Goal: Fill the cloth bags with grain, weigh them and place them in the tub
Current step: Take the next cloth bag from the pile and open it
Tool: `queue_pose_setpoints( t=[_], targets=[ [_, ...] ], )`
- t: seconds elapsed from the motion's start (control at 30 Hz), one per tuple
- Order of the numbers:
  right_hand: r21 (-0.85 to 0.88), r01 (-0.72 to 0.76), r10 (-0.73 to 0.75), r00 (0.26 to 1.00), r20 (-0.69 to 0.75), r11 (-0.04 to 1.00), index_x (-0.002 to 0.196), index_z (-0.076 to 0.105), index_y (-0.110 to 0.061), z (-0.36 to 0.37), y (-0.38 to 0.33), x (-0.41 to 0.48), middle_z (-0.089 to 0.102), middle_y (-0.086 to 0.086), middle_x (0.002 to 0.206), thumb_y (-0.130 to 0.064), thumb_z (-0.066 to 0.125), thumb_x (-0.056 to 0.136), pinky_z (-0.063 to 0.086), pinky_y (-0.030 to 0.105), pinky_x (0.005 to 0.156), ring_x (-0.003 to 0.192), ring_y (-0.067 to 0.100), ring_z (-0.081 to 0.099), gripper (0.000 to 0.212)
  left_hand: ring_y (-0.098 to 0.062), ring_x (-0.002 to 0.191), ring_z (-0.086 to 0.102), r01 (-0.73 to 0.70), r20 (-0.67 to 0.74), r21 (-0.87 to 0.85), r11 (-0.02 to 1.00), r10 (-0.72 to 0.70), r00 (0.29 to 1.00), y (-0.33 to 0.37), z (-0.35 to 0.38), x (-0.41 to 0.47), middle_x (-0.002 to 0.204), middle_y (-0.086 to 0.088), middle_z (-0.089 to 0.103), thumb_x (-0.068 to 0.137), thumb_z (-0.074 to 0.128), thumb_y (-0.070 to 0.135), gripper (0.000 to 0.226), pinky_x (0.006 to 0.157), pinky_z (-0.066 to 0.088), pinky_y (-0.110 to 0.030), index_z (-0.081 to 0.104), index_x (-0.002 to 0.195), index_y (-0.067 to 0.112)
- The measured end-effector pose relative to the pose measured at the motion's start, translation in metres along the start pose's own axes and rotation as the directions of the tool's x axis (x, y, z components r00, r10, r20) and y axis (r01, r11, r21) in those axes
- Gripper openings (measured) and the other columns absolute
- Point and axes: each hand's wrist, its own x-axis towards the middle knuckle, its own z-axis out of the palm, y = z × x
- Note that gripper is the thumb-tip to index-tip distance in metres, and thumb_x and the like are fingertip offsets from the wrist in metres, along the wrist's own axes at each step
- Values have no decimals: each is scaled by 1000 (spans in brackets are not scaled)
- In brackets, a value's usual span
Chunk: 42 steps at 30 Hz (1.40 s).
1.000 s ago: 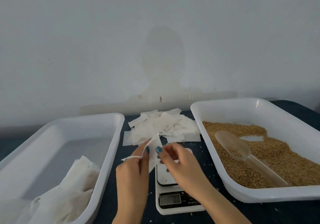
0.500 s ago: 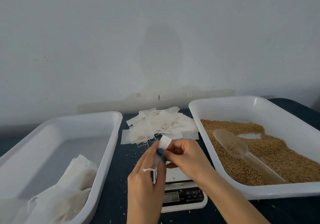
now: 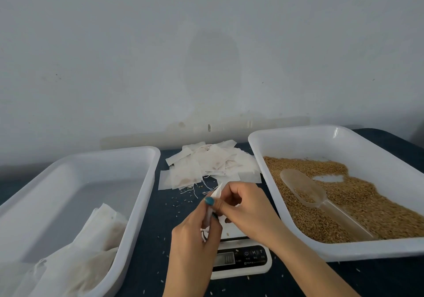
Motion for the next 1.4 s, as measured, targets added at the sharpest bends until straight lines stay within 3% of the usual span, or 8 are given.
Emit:
queue_pose_setpoints(
  t=[0.27, 0.53, 0.73, 0.9, 1.03, 1.13, 1.27, 1.4],
  targets=[
    [-197, 55, -56, 998, 1, 979, 69, 58, -36, -3, 4, -1, 67, -13, 74, -57, 69, 81, 58, 34, 71, 75, 6, 65, 27, 19, 74, 62, 62, 55, -6, 998, -62, 997, 2, -5, 3, 62, 30, 58, 86, 68, 0, 44, 67, 45, 2, 66, 127, 19],
    [-339, 112, -103, 994, 46, 934, 73, 57, -39, -4, 6, -1, 65, -20, 78, -64, 61, 80, 53, 21, 74, 81, -2, 63, 26, 6, 61, 59, 130, 202, 44, 991, -136, 970, 5, -13, 9, 57, 16, 55, 96, 59, 13, 45, 63, 43, -6, 55, 135, 34],
    [-405, 133, -114, 991, 72, 905, 79, 55, -39, -9, 3, -1, 67, -17, 85, -67, 59, 81, 54, 27, 78, 83, -1, 63, 28, 2, 77, 69, 269, 179, -97, 958, -249, 952, 6, -17, 9, 92, 6, 74, 99, 50, 4, 45, 73, 54, -12, 57, 135, 29],
    [-437, 131, -92, 990, 110, 890, 72, 48, -40, -5, -2, -4, 66, -18, 85, -66, 58, 84, 53, 25, 76, 84, -1, 63, 30, 8, 69, 62, 176, 62, 69, 982, -180, 982, 1, -16, 13, 98, 13, 73, 93, 59, 9, 44, 65, 46, -8, 56, 131, 32],
    [-496, 99, -62, 994, 90, 863, 69, 52, -38, -9, -3, -8, 65, -19, 81, -57, 62, 81, 54, 25, 73, 80, -2, 62, 25, 10, 101, 60, 160, 23, -2, 987, -160, 987, -9, -21, 19, 119, 20, 65, 85, 57, -6, 57, 92, 53, -25, 56, 124, 35],
    [-508, 82, -55, 996, 68, 857, 68, 52, -35, -10, -3, -9, 63, -18, 74, -51, 62, 77, 52, 24, 67, 72, 0, 60, 22, 13, 125, 45, 24, 138, 3, 1000, -24, 990, -10, -26, 21, 133, 30, 50, 82, 58, -10, 65, 105, 39, -14, 53, 123, 40],
    [-384, 41, 17, 989, 145, 922, 64, 52, -34, -17, -7, -6, 59, -16, 64, -40, 62, 77, 49, 28, 64, 64, 2, 58, 17, 12, 136, 34, -87, 383, -180, 980, 151, 911, -11, -30, 9, 144, 32, 42, 76, 74, 21, 82, 103, 26, -1, 35, 141, 51],
    [-310, 66, 37, 948, 316, 948, 58, 53, -41, -23, -15, -6, 54, -22, 57, -31, 63, 79, 37, 20, 59, 54, -2, 49, 26, 22, 127, 33, -95, 339, -34, 995, 101, 935, -16, -22, 2, 139, 41, 35, 66, 84, 38, 100, 93, 30, 4, 22, 144, 54]
  ],
)
